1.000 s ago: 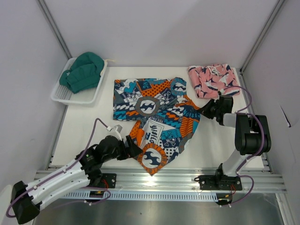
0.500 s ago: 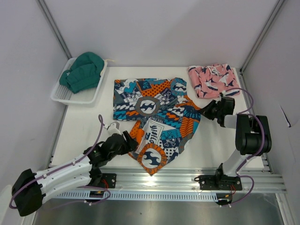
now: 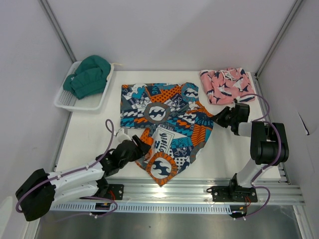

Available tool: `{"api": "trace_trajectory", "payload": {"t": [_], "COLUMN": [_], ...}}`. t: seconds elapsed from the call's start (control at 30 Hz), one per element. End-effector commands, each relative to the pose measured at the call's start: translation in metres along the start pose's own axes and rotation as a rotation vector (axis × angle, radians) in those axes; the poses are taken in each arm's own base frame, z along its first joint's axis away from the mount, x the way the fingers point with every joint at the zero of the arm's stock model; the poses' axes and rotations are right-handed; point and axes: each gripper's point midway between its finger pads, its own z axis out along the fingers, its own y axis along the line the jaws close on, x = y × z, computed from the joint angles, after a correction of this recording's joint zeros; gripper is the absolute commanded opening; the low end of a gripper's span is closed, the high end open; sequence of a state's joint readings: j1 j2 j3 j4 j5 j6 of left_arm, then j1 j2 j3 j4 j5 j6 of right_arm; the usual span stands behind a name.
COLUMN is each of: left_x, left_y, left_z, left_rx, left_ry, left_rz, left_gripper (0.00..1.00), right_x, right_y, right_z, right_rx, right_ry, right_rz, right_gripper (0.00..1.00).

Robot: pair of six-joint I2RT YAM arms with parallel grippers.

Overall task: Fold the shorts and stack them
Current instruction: Flatten the shorts out

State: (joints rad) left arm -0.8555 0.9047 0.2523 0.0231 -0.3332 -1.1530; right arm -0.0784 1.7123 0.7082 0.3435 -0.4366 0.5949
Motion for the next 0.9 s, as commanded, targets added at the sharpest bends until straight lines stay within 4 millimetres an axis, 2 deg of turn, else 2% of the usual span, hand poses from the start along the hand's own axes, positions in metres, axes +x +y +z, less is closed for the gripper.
{"api": "trace_trajectory", "payload": {"t": [0.0, 0.1, 0.27, 0.37, 0.47, 0.5, 0.57, 0.7, 0.73, 0.77, 0.8, 0.83, 0.87], "left_x": [0.002, 0.011, 0.022, 0.028, 0.031, 0.034, 0.035, 0.026, 0.025, 0.017, 0.012, 0.008, -0.001], "left_y": [-0.011, 0.006, 0.006, 0.011, 0.004, 0.011, 0.007, 0.008, 0.013, 0.012, 0.008, 0.016, 0.014], "left_z": [0.003, 0.001, -0.011, -0.013, -0.015, -0.015, -0.016, -0.012, -0.011, -0.01, -0.01, -0.01, -0.01], "left_rx": [0.038, -0.007, 0.024, 0.025, 0.042, 0.015, 0.02, -0.008, -0.03, -0.044, -0.049, -0.092, -0.108], "left_ry": [-0.002, 0.016, 0.03, 0.034, 0.055, 0.064, 0.064, 0.014, 0.006, -0.031, -0.052, -0.065, -0.105], "left_rz": [-0.067, -0.073, -0.095, -0.097, -0.09, -0.076, -0.069, -0.054, -0.035, -0.03, -0.023, 0.006, 0.01], "left_gripper": [0.63, 0.65, 0.67, 0.68, 0.67, 0.67, 0.67, 0.66, 0.65, 0.64, 0.57, 0.54, 0.51], "right_x": [-0.009, -0.009, -0.01, -0.009, -0.01, -0.01, -0.009, -0.009, -0.01, -0.01, -0.009, -0.009, -0.009], "right_y": [0.007, 0.007, 0.008, 0.008, 0.008, 0.008, 0.007, 0.007, 0.008, 0.008, 0.007, 0.007, 0.007], "right_z": [0.0, 0.0, 0.0, 0.001, 0.001, 0.001, 0.0, 0.001, 0.0, 0.0, 0.001, 0.001, 0.001], "right_rx": [-0.035, -0.036, -0.038, -0.039, -0.04, -0.04, -0.037, -0.039, -0.039, -0.041, -0.04, -0.04, -0.04], "right_ry": [-0.031, -0.033, -0.033, -0.029, -0.03, -0.03, -0.029, -0.028, -0.029, -0.029, -0.027, -0.025, -0.025], "right_rz": [-0.019, -0.018, -0.019, -0.017, -0.018, -0.018, -0.016, -0.016, -0.017, -0.017, -0.016, -0.015, -0.015], "right_gripper": [0.0, 0.0, 0.0, 0.0, 0.0, 0.0, 0.0, 0.0, 0.0, 0.0, 0.0, 0.0, 0.0]}}
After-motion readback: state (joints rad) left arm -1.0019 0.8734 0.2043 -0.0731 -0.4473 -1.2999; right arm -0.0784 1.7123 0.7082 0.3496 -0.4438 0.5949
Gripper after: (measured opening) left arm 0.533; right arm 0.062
